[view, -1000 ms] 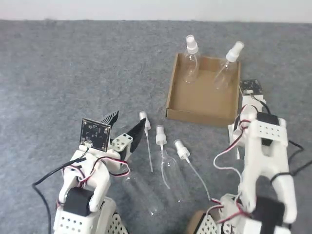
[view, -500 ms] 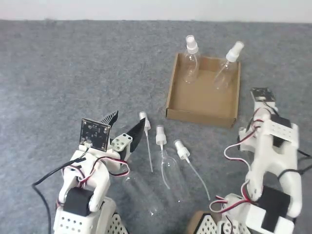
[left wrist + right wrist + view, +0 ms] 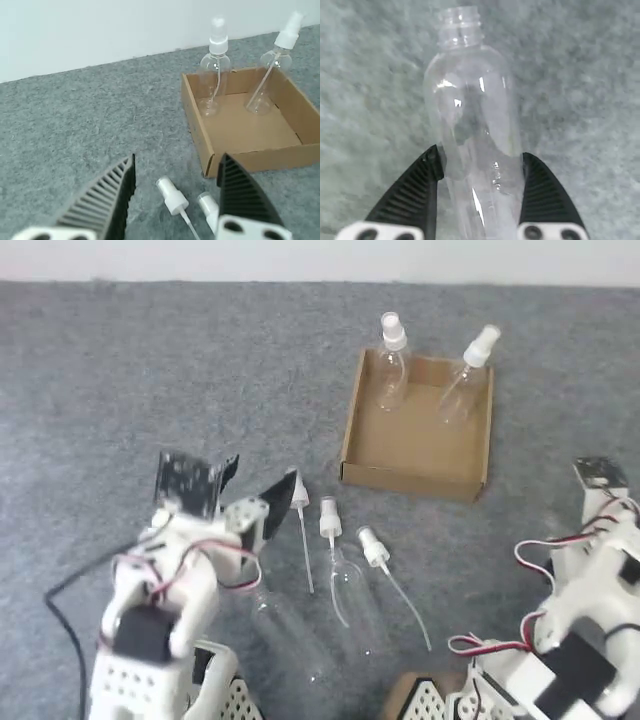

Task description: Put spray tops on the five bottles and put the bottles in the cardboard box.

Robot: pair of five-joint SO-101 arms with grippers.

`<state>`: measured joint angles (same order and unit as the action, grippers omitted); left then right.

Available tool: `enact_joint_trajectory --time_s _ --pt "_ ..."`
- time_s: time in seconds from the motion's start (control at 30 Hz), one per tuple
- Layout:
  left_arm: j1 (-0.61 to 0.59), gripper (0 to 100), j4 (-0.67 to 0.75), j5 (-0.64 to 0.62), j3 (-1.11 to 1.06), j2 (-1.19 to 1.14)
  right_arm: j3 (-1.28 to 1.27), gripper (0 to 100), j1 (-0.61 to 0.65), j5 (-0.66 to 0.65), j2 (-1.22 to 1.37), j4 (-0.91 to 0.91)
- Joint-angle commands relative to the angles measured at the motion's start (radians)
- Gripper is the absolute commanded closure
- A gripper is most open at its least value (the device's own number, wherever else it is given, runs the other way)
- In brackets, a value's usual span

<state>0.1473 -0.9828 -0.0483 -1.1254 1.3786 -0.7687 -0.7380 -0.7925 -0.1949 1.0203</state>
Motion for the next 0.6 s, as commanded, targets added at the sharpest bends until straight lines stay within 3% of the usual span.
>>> enact_joint_trajectory --time_s 0.0,0.3,0.57 --pt "0.003 79 -0.038 -0.003 0.245 -0.416 -0.003 92.2 -0.084 -0.028 0.001 -0.074" --pt "-0.002 81 -0.044 -0.046 0.539 -1.096 -0.046 92.0 -0.104 -0.032 -0.001 -0.111" --pt "0.000 81 -0.040 -0.084 0.691 -1.425 -0.046 88.4 -0.102 -0.032 -0.001 -0.111"
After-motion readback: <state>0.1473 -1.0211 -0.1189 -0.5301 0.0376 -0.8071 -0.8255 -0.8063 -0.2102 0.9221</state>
